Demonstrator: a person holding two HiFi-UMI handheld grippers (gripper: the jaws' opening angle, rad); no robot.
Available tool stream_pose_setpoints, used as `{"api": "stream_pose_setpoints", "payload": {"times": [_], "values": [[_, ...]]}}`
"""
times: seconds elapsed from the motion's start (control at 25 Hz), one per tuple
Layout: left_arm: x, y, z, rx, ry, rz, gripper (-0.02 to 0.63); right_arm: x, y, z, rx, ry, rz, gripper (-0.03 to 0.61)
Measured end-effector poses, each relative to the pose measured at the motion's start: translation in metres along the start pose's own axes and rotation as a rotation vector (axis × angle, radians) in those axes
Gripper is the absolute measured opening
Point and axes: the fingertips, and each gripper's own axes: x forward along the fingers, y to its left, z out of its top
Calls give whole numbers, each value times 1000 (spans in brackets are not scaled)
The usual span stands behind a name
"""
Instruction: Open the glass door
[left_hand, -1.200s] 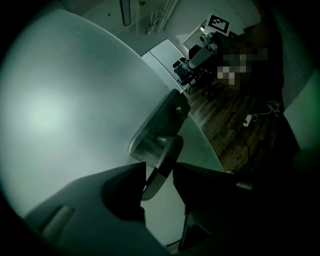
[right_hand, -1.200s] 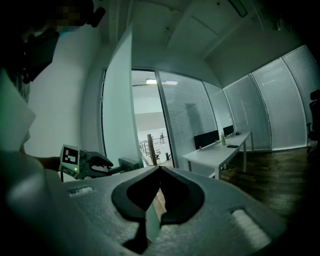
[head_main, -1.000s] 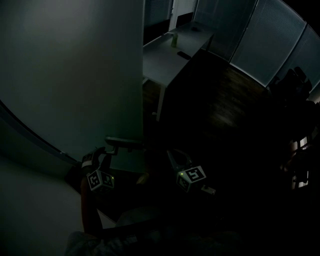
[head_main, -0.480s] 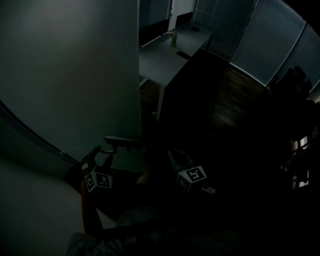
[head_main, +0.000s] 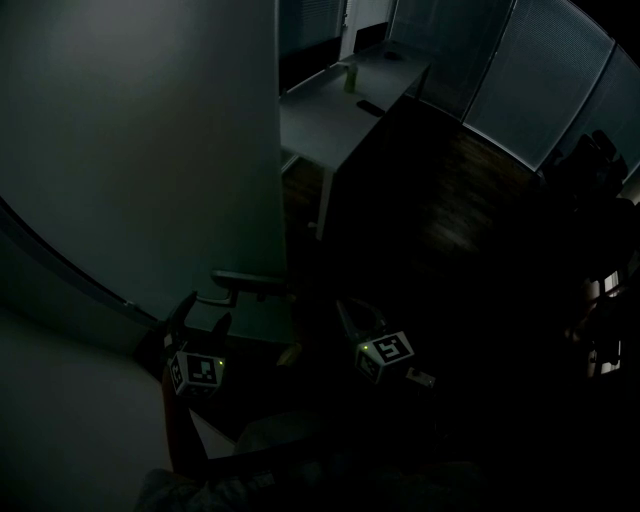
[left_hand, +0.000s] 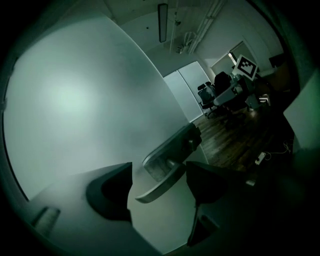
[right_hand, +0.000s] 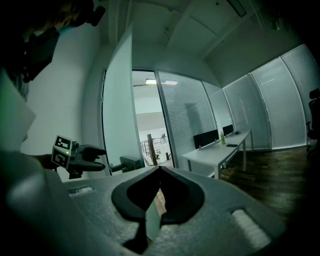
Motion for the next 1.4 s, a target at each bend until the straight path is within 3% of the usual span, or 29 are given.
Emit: {"api": "stream_pose_setpoints", "payload": {"times": [0.08,0.28,0.52,0.92,1.4], "values": [[-3,1,5,-61,-29,14,334,2,2,0,2,0,2,-2],[-10,3,25,-185,-101,49,193,6,8,-4,4,7,13,-2],[-14,0,48,-371,-190,54,136,9,16,-6,17,12,18,-2],[-13,-26,75,-424,-239,-25,67,8,20,-7,28,0,12,-2],[-23,-45,79,-479,-248,-72,20,-1,33,8,29,-45,12,-2]]}}
